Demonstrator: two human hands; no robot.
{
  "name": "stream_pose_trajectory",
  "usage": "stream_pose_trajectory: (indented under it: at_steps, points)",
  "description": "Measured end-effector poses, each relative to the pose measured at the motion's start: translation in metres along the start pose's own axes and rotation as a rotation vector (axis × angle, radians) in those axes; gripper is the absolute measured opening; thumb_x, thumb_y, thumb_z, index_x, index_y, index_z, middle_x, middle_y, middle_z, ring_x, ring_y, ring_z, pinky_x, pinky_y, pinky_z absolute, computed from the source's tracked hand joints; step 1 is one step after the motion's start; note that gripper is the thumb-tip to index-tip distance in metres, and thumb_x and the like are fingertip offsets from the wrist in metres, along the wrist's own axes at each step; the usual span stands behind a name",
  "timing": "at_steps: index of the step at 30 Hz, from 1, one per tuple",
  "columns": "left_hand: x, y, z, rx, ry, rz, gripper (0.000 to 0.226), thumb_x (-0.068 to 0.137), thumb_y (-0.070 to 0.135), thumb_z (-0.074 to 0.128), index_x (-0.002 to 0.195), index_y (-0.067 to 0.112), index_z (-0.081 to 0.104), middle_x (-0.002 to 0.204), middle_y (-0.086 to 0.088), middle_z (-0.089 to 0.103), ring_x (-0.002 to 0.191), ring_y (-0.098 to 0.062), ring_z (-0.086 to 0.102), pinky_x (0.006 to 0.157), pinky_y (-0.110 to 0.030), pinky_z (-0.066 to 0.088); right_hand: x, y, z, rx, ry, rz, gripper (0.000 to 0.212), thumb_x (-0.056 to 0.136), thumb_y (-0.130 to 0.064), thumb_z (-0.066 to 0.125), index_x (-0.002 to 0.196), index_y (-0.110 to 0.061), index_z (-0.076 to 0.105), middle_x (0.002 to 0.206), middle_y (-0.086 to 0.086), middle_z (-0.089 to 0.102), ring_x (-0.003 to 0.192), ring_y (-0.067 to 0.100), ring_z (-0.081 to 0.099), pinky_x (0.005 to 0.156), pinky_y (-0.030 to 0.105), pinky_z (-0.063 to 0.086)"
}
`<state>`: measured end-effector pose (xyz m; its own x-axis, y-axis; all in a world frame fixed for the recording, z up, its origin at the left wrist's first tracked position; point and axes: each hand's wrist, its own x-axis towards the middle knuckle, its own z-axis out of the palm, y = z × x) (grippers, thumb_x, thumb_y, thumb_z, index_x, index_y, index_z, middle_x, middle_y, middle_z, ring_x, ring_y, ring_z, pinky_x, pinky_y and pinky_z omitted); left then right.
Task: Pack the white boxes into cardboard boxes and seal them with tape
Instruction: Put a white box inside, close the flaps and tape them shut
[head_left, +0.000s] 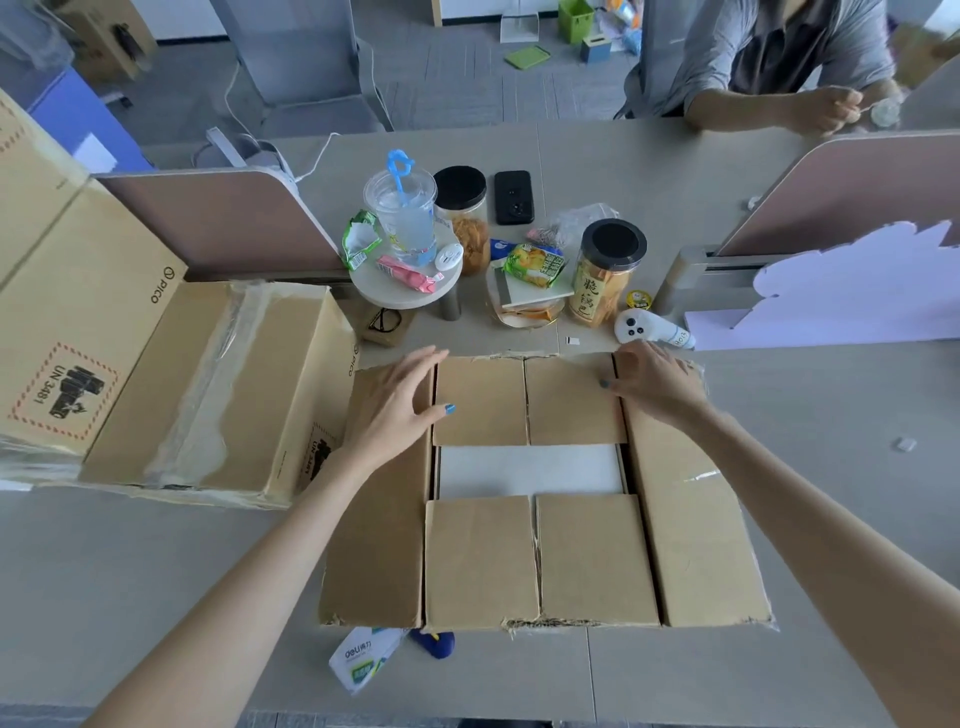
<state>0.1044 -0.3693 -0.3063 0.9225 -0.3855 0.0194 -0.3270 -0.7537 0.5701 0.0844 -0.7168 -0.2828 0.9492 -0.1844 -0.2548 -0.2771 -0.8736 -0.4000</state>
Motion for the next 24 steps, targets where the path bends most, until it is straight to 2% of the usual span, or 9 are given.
stream_pose_trajectory:
  at_steps: [3, 7, 10, 13, 15, 18, 20, 22, 24]
  points:
    - [0.01, 0.0, -0.009, 0.185, 0.015, -0.16, 0.058, 0.097, 0.045, 0.053, 0.149, 0.028, 0.036, 0.151, 0.003, 0.041, 0.139, -0.02, 0.036, 0.116, -0.041, 0.022, 0.0, 0.0, -0.007, -0.213, 0.014, -0.079, 0.054, 0.089, -0.045, 0.062, 0.133, -0.015, 0.051, 0.136, 0.009, 0.053, 0.128, 0.029, 0.044, 0.108, 0.037, 0.026]
    - [0.029, -0.008, -0.017, 0.412, 0.024, -0.279, 0.038, 0.098, 0.04, 0.049, 0.128, 0.017, 0.055, 0.126, -0.008, 0.054, 0.125, -0.027, 0.047, 0.118, -0.044, 0.004, 0.007, -0.01, -0.024, -0.406, 0.032, -0.16, 0.037, 0.09, -0.034, 0.055, 0.123, -0.02, 0.062, 0.128, 0.01, 0.057, 0.123, 0.027, 0.048, 0.112, 0.039, 0.023]
    - [0.039, -0.004, -0.029, 0.472, 0.048, -0.269, 0.027, 0.093, 0.037, 0.056, 0.109, 0.016, 0.062, 0.112, -0.007, 0.055, 0.115, -0.028, 0.048, 0.115, -0.041, 0.011, 0.012, -0.024, -0.042, -0.594, -0.009, -0.235, 0.032, 0.087, -0.031, 0.051, 0.114, -0.026, 0.069, 0.121, 0.003, 0.061, 0.116, 0.023, 0.052, 0.1, 0.036, 0.033]
    - [0.048, 0.012, -0.042, 0.58, 0.045, -0.232, 0.02, 0.087, 0.035, 0.061, 0.098, 0.02, 0.066, 0.105, -0.005, 0.058, 0.11, -0.027, 0.05, 0.106, -0.039, 0.024, 0.013, -0.041, -0.055, -0.721, -0.009, -0.254, 0.021, 0.081, -0.03, 0.05, 0.092, -0.021, 0.067, 0.107, -0.001, 0.065, 0.102, 0.02, 0.056, 0.085, 0.033, 0.038]
    - [0.054, 0.032, -0.05, 0.676, 0.036, -0.254, 0.018, 0.085, 0.031, 0.06, 0.097, 0.022, 0.069, 0.108, -0.003, 0.062, 0.109, -0.025, 0.051, 0.098, -0.037, 0.03, 0.01, -0.058, -0.056, -0.798, -0.036, -0.24, 0.018, 0.082, -0.031, 0.051, 0.085, -0.016, 0.06, 0.098, -0.002, 0.062, 0.1, 0.019, 0.056, 0.086, 0.033, 0.037]
    - [0.063, 0.061, -0.059, 0.747, -0.027, -0.339, 0.022, 0.081, 0.021, 0.061, 0.1, 0.017, 0.071, 0.111, -0.006, 0.066, 0.109, -0.027, 0.058, 0.088, -0.034, 0.04, 0.003, -0.085, -0.056, -0.908, -0.046, -0.236, 0.02, 0.086, -0.039, 0.051, 0.086, -0.019, 0.051, 0.092, 0.001, 0.056, 0.103, 0.02, 0.054, 0.095, 0.035, 0.035]
    - [0.066, 0.077, -0.065, 0.725, -0.052, -0.358, 0.016, 0.077, 0.013, 0.062, 0.092, 0.013, 0.069, 0.103, -0.01, 0.069, 0.1, -0.031, 0.065, 0.075, -0.031, 0.043, 0.002, -0.098, -0.054, -0.914, -0.037, -0.213, 0.023, 0.086, -0.045, 0.051, 0.091, -0.022, 0.057, 0.098, -0.001, 0.061, 0.105, 0.021, 0.053, 0.098, 0.037, 0.033]
    - [0.068, 0.088, -0.069, 0.648, -0.028, -0.327, 0.017, 0.077, 0.01, 0.062, 0.093, 0.011, 0.067, 0.098, -0.012, 0.07, 0.092, -0.034, 0.067, 0.069, -0.032, 0.043, 0.003, -0.109, -0.054, -0.896, -0.007, -0.198, 0.03, 0.086, -0.046, 0.053, 0.099, -0.021, 0.063, 0.1, 0.0, 0.064, 0.101, 0.022, 0.056, 0.093, 0.038, 0.037]
    - [0.067, 0.097, -0.068, 0.519, 0.022, -0.284, 0.025, 0.083, 0.011, 0.058, 0.108, 0.011, 0.063, 0.099, -0.012, 0.07, 0.092, -0.034, 0.067, 0.071, -0.033, 0.046, 0.0, -0.116, -0.056, -0.803, 0.033, -0.213, 0.031, 0.087, -0.042, 0.055, 0.102, -0.017, 0.064, 0.097, 0.002, 0.065, 0.094, 0.022, 0.058, 0.079, 0.033, 0.04]
